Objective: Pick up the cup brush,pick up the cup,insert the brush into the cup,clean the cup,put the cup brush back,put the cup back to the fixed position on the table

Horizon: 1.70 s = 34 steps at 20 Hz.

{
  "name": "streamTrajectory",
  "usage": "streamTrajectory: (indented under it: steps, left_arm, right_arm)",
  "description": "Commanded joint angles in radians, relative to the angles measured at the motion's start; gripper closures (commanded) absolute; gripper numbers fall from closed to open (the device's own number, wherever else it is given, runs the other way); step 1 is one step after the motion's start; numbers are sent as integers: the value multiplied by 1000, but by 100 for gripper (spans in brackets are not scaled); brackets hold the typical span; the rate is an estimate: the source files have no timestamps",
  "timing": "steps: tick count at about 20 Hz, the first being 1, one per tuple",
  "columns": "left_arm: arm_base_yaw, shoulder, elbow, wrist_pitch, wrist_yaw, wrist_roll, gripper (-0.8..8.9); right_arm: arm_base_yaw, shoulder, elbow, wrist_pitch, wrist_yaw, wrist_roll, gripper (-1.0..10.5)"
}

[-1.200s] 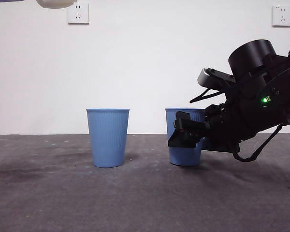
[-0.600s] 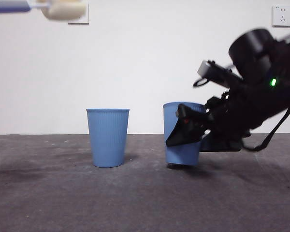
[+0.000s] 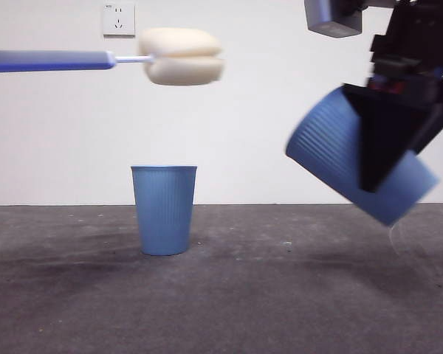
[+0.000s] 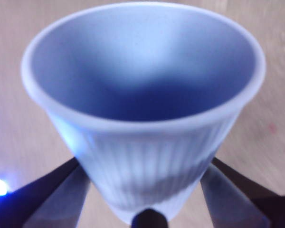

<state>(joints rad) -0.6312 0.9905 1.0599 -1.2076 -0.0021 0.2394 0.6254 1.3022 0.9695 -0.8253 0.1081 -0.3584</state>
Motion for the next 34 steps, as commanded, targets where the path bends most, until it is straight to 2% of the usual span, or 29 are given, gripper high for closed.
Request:
streamTrajectory:
  steps: [1, 6, 12, 17, 23, 26, 29, 32, 34]
  left_arm:
    - [-78, 24, -4, -11, -49, 47, 822]
    - [-180, 106, -4, -8, -85, 76, 822]
    - [-239, 185, -4, 27, -111, 77, 822]
    - [-286, 245, -4, 64, -110, 77, 822]
    - [-313, 292, -4, 173, -90, 77, 822]
    - [-313, 302, -4, 205, -42, 77, 822]
    - [-310, 301, -4, 188, -52, 76, 822]
    - [-271, 291, -4, 145, -107, 68, 822]
    - [-236, 272, -4, 123, -112, 64, 822]
  right_arm:
    - [50, 3, 32, -55, 83, -45, 963]
    - [178, 3, 69, -128, 224, -95, 963]
    - [288, 10, 69, -172, 390, -168, 963]
    - [332, 33, 69, -163, 424, -200, 963]
    - [432, 131, 69, -115, 425, -219, 963]
    - [480, 174, 69, -63, 424, -218, 963]
    - [488, 188, 69, -67, 426, -210, 963]
    - [481, 177, 69, -94, 475, -187, 963]
    - [472, 170, 69, -142, 476, -169, 963]
